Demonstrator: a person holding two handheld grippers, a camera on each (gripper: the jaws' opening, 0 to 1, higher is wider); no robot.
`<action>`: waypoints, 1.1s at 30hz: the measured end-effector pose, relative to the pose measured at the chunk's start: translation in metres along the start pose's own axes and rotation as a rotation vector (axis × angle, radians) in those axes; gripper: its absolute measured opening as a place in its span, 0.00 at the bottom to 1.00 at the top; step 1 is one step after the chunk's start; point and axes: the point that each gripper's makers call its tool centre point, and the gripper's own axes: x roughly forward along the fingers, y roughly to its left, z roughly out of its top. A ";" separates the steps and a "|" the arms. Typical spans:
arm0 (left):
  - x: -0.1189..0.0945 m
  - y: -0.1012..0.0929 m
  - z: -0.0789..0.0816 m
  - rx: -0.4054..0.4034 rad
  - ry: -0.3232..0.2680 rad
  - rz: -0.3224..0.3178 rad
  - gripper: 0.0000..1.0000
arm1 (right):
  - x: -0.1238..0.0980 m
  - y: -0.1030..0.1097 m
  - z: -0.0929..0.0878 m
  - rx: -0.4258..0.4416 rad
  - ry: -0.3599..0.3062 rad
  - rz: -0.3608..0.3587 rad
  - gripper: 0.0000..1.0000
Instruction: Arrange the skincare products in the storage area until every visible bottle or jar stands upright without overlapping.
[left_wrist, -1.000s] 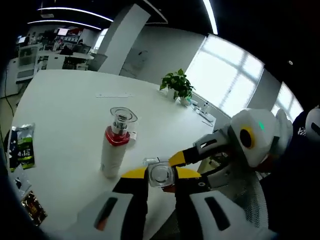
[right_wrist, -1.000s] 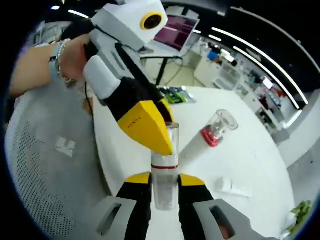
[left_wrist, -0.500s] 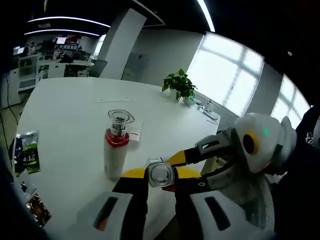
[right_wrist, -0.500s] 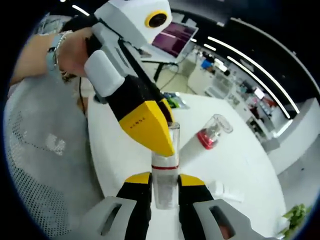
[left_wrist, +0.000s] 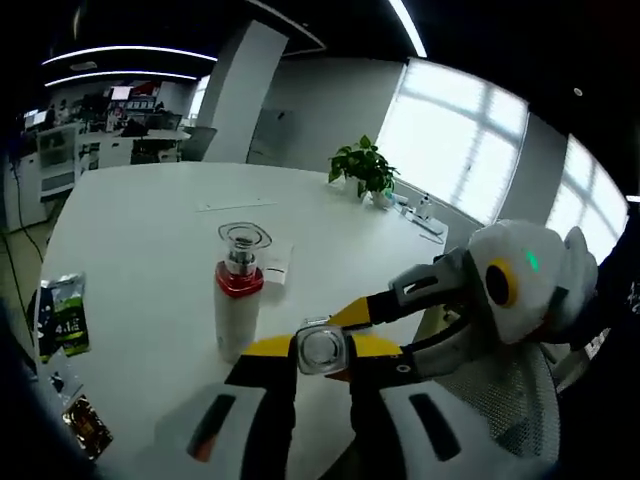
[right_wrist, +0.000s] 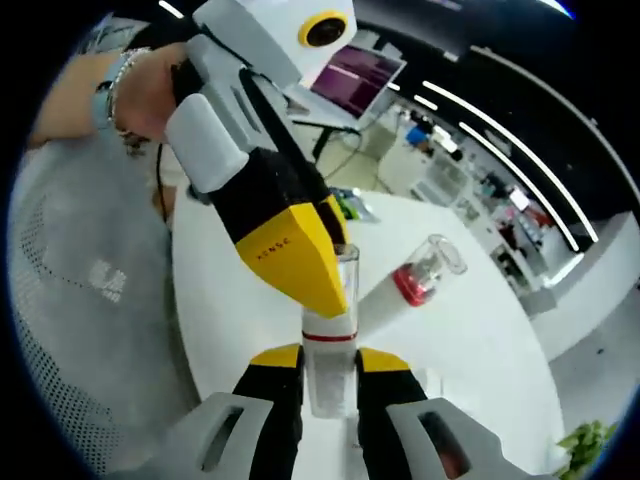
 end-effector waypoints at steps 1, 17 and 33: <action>0.000 -0.002 -0.001 -0.011 -0.014 0.006 0.15 | -0.001 -0.003 0.000 -0.004 -0.003 -0.012 0.14; 0.008 0.010 -0.014 0.012 0.079 -0.007 0.13 | -0.002 -0.005 0.014 -0.065 -0.067 -0.029 0.14; 0.013 0.019 -0.025 0.123 0.208 -0.025 0.00 | 0.012 0.017 0.006 0.065 -0.045 0.193 0.20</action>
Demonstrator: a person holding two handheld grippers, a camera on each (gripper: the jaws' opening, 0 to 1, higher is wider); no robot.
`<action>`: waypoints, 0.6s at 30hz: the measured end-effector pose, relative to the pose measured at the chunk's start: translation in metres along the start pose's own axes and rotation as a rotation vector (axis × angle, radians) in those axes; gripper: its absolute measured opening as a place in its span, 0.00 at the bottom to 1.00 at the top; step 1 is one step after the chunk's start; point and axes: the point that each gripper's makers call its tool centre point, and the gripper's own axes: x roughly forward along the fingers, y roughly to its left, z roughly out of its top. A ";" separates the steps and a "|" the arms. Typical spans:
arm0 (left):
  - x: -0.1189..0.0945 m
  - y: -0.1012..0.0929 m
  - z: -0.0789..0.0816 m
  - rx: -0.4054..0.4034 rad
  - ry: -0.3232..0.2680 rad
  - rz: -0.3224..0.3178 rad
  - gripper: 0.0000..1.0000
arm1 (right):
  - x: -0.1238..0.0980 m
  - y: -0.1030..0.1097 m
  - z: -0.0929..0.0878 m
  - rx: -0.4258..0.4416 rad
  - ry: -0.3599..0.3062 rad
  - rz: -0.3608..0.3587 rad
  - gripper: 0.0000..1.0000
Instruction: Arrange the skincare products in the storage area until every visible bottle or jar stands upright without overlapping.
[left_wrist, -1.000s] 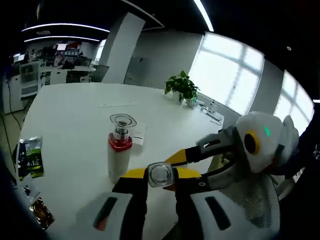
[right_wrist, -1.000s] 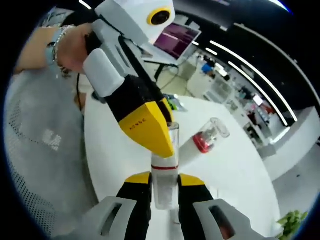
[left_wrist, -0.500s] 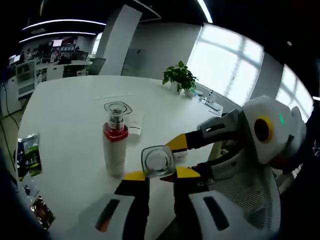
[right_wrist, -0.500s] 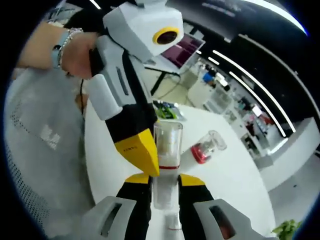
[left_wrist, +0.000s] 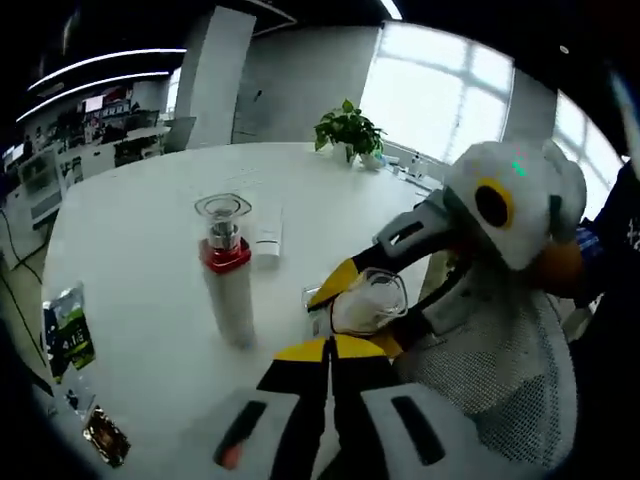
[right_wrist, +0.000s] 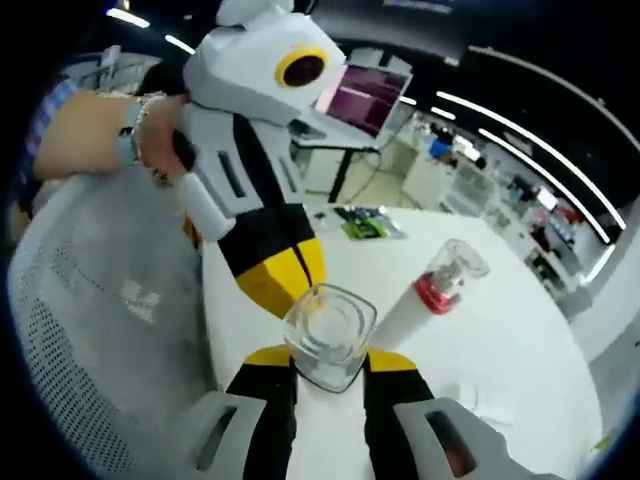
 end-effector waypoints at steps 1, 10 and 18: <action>0.001 0.005 0.002 0.074 -0.001 0.033 0.00 | 0.001 -0.001 0.001 -0.004 -0.003 -0.002 0.20; -0.004 -0.013 -0.001 0.311 -0.057 0.121 0.12 | -0.006 -0.006 -0.008 0.522 -0.021 0.068 0.19; -0.006 -0.023 -0.011 0.183 -0.016 -0.022 0.48 | -0.019 -0.035 0.000 0.663 -0.131 -0.069 0.19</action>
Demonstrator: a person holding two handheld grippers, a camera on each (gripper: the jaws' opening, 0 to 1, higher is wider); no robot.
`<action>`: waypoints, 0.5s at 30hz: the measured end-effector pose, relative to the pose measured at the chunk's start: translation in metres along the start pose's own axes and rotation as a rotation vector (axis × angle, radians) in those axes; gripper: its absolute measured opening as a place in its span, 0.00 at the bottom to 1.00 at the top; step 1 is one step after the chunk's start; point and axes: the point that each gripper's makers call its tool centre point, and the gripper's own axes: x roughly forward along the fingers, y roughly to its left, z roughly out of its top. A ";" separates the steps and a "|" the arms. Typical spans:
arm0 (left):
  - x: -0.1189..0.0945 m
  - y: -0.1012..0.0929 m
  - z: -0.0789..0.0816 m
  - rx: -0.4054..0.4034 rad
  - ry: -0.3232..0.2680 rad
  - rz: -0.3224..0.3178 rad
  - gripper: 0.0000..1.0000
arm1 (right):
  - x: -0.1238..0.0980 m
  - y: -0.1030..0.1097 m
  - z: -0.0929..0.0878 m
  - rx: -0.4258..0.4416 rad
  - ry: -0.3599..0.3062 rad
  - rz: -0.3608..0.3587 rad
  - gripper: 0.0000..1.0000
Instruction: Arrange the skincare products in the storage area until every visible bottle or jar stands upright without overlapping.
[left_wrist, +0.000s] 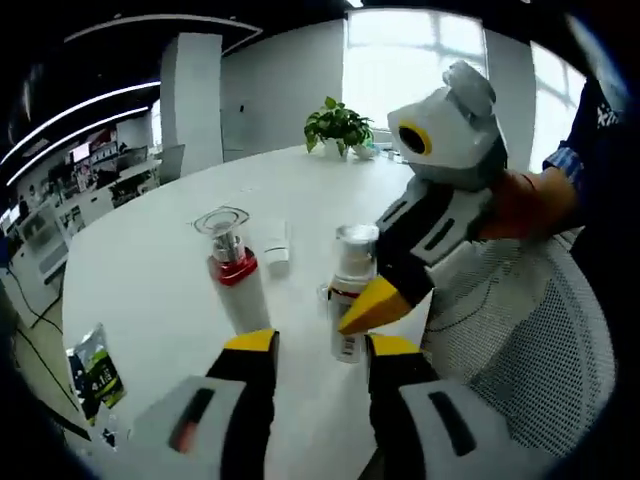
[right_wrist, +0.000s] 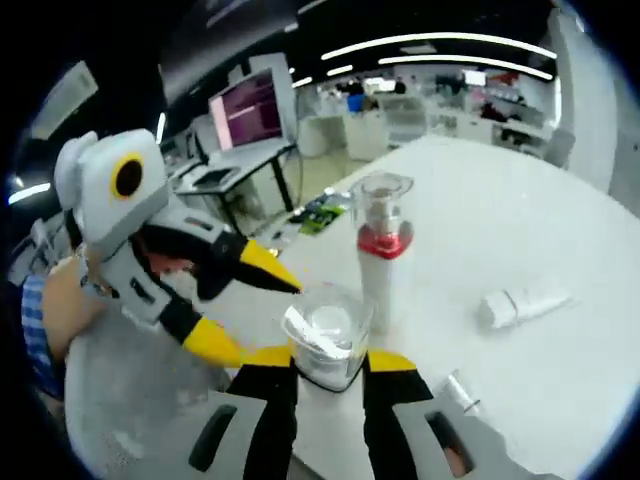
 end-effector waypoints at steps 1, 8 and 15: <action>0.005 -0.006 0.001 0.034 -0.004 -0.014 0.54 | -0.002 0.002 0.004 -0.001 -0.022 0.015 0.19; 0.010 -0.003 -0.008 0.134 0.052 0.025 0.23 | -0.009 0.049 0.012 0.182 -0.060 0.271 0.19; 0.003 -0.007 0.003 0.007 0.024 -0.052 0.21 | -0.020 0.059 0.022 0.005 -0.106 0.394 0.20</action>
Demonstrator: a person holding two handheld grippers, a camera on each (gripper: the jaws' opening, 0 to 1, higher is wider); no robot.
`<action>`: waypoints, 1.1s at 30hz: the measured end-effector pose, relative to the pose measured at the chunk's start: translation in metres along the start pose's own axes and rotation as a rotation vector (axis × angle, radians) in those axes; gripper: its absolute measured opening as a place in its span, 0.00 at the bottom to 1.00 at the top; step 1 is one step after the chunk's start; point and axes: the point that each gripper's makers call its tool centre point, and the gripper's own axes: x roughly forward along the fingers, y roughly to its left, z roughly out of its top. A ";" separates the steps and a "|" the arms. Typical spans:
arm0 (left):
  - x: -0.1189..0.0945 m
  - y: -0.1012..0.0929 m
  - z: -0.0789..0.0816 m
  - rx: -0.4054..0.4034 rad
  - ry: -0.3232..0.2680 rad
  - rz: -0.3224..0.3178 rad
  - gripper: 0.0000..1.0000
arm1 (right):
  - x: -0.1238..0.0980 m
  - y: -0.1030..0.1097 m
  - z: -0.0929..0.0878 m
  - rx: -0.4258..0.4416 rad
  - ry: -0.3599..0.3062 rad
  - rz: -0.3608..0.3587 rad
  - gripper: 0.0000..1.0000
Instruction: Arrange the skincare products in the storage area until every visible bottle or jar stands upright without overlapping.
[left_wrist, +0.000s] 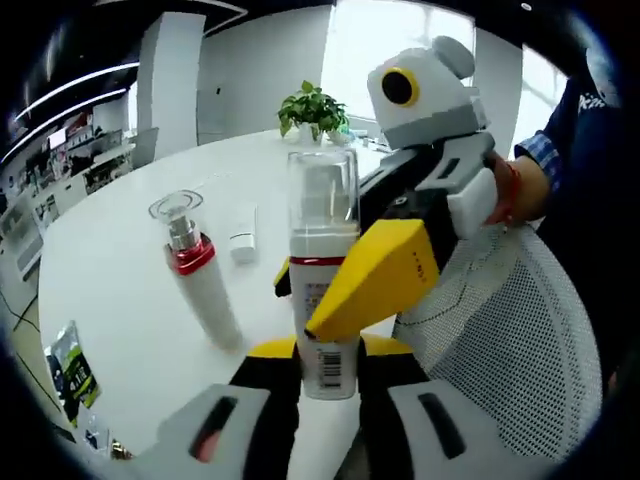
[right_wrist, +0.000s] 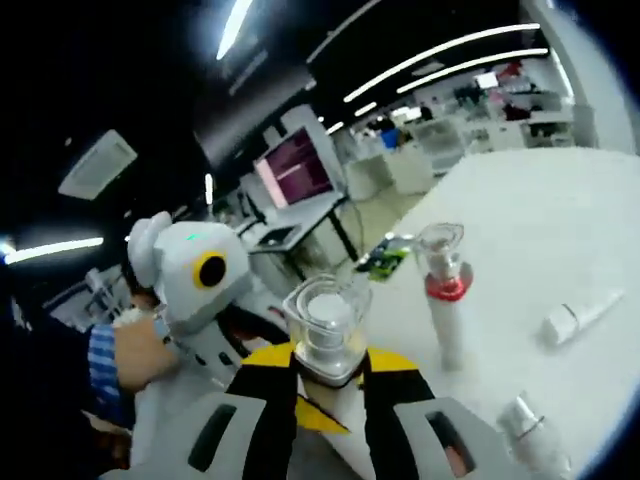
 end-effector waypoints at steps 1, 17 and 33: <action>-0.001 -0.002 0.003 -0.004 -0.019 -0.011 0.21 | -0.001 -0.001 0.001 -0.055 0.006 0.007 0.20; 0.009 -0.030 0.003 -0.094 -0.057 -0.178 0.31 | -0.005 0.002 0.006 -0.032 -0.023 0.153 0.18; 0.007 0.026 -0.007 0.076 0.049 0.219 0.19 | 0.000 -0.033 0.002 0.239 -0.032 0.006 0.20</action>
